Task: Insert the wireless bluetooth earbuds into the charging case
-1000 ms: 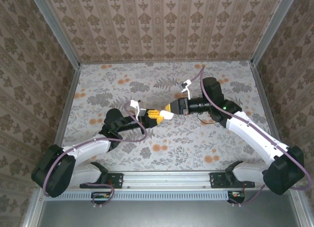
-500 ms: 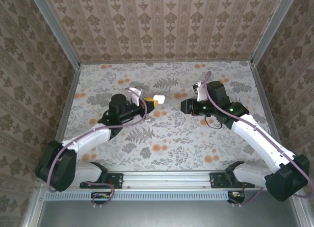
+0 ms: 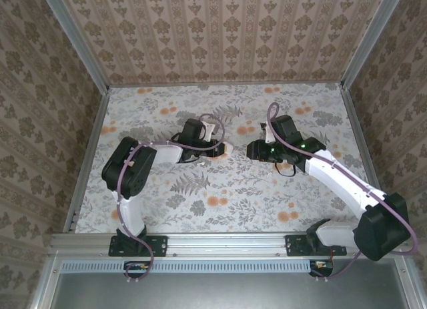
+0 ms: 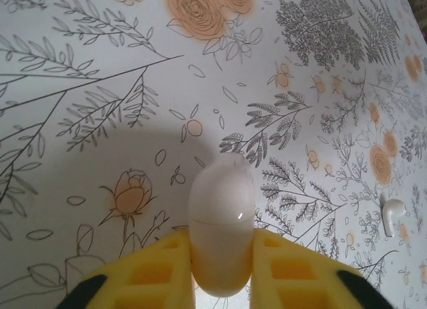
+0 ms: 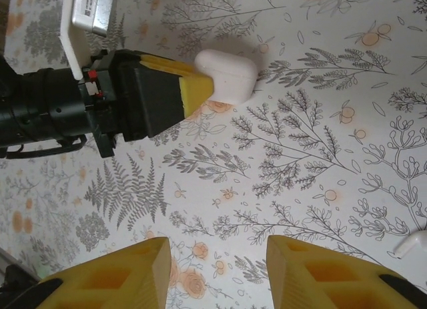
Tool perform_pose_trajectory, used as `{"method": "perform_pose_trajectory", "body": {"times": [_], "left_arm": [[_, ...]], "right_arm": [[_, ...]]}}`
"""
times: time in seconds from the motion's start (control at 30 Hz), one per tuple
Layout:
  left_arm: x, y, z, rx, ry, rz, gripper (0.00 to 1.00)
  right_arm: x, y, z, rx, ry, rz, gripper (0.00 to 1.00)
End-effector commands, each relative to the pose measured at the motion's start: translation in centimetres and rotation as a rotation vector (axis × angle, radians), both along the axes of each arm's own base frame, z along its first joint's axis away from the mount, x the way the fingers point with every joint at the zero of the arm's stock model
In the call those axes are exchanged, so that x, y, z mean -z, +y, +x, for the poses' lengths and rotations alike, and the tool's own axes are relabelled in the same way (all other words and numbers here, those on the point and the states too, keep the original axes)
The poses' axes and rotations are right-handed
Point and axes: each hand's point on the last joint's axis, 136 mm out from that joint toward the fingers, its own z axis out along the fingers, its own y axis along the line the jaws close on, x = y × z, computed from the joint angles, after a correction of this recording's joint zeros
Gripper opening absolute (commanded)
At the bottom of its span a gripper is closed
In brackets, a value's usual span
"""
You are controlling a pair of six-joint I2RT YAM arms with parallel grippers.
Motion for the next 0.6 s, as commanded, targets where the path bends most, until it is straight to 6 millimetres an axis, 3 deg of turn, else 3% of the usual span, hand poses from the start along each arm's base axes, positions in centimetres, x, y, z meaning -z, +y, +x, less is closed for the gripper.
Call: {"method": "perform_pose_trajectory", "body": {"times": [0.0, 0.07, 0.2, 0.27, 0.4, 0.57], "left_arm": [[-1.1, 1.1, 0.9, -0.04, -0.037, 0.081, 0.35], [-1.7, 2.7, 0.9, -0.066, -0.087, 0.156, 0.5], [-4.0, 6.9, 1.2, -0.144, -0.16, 0.227, 0.63], [-4.9, 10.1, 1.2, -0.216, -0.16, 0.254, 0.69], [-5.4, 17.9, 0.5, -0.419, -0.081, 0.314, 0.7], [-4.0, 26.2, -2.4, -0.689, 0.017, 0.283, 0.7]], "right_arm": [[1.2, 0.0, 0.5, 0.015, 0.027, -0.042, 0.43], [1.3, 0.7, 0.9, -0.015, 0.017, -0.092, 0.44], [1.6, 3.3, 1.7, -0.116, -0.018, -0.212, 0.49], [1.6, 5.8, 2.5, -0.2, -0.058, -0.267, 0.52], [2.4, 11.9, 3.8, -0.38, -0.116, -0.324, 0.59], [5.9, 19.2, 5.3, -0.568, -0.096, -0.365, 0.65]]}}
